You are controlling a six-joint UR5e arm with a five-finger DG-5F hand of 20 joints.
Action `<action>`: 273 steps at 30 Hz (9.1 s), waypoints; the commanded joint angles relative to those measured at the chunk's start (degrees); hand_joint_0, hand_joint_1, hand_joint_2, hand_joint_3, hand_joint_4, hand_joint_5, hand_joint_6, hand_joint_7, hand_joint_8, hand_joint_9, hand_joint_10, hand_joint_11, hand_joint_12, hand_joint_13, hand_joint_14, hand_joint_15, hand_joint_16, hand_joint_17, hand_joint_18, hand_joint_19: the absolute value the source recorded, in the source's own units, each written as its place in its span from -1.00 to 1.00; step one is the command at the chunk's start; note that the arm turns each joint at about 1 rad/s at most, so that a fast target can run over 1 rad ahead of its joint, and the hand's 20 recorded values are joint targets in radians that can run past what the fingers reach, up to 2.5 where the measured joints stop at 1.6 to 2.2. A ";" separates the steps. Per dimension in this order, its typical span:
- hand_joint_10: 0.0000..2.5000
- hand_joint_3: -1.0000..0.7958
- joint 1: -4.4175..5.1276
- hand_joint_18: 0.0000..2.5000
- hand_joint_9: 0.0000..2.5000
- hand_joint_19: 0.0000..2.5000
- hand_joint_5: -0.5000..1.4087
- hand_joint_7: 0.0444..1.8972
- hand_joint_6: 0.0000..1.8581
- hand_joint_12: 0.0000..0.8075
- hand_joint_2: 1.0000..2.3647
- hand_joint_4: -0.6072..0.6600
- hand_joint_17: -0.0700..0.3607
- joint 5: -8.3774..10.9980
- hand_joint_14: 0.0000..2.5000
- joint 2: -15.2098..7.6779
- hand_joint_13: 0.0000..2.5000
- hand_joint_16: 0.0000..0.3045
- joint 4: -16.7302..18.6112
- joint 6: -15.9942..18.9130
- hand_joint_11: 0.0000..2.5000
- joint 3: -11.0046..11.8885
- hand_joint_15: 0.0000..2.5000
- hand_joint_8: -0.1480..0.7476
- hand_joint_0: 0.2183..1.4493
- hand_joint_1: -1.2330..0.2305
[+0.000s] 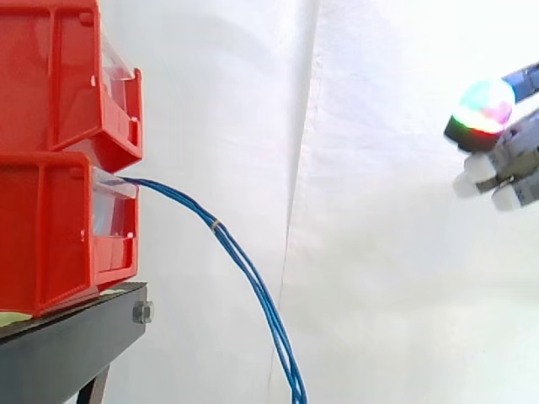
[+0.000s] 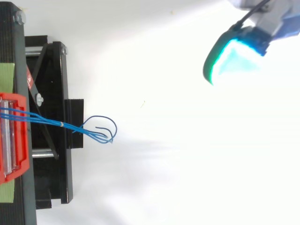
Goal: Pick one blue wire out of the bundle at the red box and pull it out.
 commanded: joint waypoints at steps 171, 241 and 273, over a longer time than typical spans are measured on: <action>-0.99 -0.03 3.95 -0.82 -0.31 -0.71 -0.56 0.16 -0.32 -0.10 -0.97 0.50 -0.07 10.02 -0.99 -32.81 -0.72 -0.62 34.64 -0.10 -0.68 18.89 -0.84 -0.10 -0.35 -0.20; -0.98 -0.19 2.45 -0.76 -0.25 -0.70 -0.59 0.07 -0.28 -0.09 -0.98 0.61 -0.07 7.47 -0.99 -26.57 -0.67 -0.62 16.10 2.01 -0.57 18.89 -0.81 -0.09 -0.33 -0.54; -0.99 -0.10 2.28 -0.71 -0.14 -0.66 -0.51 0.24 -0.46 -0.15 -0.97 0.74 -0.10 7.39 -0.99 -26.66 -0.60 -0.64 16.19 1.93 -0.71 18.89 -0.82 -0.18 -0.30 -0.29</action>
